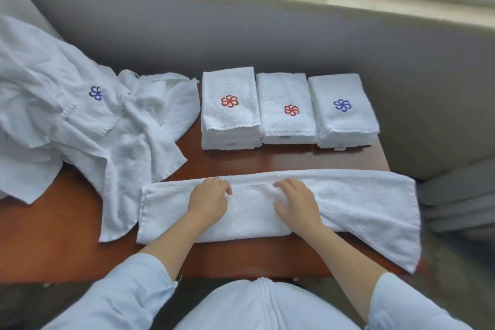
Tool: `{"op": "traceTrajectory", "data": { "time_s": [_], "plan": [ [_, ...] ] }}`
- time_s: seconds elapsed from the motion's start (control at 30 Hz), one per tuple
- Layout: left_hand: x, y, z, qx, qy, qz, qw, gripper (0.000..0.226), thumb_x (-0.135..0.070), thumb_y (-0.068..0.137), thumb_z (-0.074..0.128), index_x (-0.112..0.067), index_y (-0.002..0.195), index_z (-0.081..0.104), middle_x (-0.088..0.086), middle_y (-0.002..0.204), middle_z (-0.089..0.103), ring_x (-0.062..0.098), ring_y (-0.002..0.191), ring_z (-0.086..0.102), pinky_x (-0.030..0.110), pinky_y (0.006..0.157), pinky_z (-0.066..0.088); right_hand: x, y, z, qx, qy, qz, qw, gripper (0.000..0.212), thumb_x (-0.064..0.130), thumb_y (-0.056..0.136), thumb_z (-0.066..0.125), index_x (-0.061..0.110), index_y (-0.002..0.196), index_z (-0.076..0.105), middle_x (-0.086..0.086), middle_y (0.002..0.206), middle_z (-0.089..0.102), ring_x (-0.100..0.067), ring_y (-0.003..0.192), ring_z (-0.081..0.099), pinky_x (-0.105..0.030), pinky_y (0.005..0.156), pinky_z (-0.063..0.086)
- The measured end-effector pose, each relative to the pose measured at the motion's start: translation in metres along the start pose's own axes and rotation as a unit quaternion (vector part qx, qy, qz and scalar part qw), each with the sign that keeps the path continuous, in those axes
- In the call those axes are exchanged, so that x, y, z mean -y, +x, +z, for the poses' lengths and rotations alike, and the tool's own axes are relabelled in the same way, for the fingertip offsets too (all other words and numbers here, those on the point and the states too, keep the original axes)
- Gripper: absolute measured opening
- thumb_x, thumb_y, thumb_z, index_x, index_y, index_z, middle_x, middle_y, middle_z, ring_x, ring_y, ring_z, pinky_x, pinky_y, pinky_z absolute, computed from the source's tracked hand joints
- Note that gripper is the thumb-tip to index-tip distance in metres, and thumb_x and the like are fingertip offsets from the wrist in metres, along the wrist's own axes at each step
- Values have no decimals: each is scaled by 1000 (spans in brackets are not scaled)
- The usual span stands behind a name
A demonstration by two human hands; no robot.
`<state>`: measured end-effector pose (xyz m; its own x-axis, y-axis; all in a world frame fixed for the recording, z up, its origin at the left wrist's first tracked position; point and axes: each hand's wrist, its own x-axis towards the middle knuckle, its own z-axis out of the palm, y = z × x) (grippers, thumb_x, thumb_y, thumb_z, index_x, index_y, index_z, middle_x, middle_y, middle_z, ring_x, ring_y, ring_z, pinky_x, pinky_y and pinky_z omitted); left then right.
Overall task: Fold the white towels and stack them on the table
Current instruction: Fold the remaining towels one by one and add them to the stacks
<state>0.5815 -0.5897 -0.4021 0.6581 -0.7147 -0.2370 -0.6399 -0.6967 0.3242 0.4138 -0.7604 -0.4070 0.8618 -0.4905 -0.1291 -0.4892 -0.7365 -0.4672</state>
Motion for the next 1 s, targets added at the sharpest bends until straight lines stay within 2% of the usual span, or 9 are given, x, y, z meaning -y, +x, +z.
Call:
{"op": "traceTrajectory", "data": {
  "time_s": [0.13,0.23,0.33,0.6,0.77,0.9,1.0],
  "plan": [
    [-41,-12,2,42,-42,52,997,33,-9,90,49,-27,114,62,-9,119,59,12,112,53,31,89,49,-17,-41,-15,-27,-11,40,999,43,22,86,65,23,129,58,6,130,54,-15,120,49,-29,102,38],
    [-69,-22,12,45,-48,98,993,33,-10,90,49,-28,115,62,-11,121,59,11,114,52,31,91,47,-31,-76,-23,-48,-3,82,995,44,24,86,64,24,129,57,7,129,53,-15,119,49,-30,100,40],
    [-96,-28,22,40,-46,149,987,29,-12,91,51,-26,114,62,-10,123,59,11,113,53,29,87,46,-47,-110,-29,-63,-13,126,990,43,28,88,63,26,130,55,10,129,52,-13,119,49,-27,99,37],
    [-162,-44,47,57,-49,234,969,33,-15,89,53,-27,117,63,-10,124,56,13,115,52,27,81,45,-101,-173,-58,-66,-17,225,972,47,31,89,62,27,135,53,8,132,53,-14,123,49,-30,102,38],
    [-195,-39,62,54,-20,268,962,41,-11,87,53,-27,124,63,-7,128,53,14,118,48,27,88,44,-137,-179,-69,-43,-16,223,974,47,30,90,62,27,136,52,10,135,53,-13,126,47,-31,105,39],
    [-225,-29,79,36,13,266,963,49,-6,86,52,-28,130,60,-5,131,52,16,123,47,30,98,42,-173,-176,-81,30,-31,175,984,49,29,88,61,27,136,50,10,138,50,-13,128,45,-28,101,40],
    [-233,-24,90,37,54,258,964,55,0,86,48,-27,133,57,-3,134,51,19,124,46,32,101,41,-192,-172,-84,82,-81,116,987,49,27,85,62,26,133,51,8,133,49,-15,123,46,-28,95,45]
  ]
}}
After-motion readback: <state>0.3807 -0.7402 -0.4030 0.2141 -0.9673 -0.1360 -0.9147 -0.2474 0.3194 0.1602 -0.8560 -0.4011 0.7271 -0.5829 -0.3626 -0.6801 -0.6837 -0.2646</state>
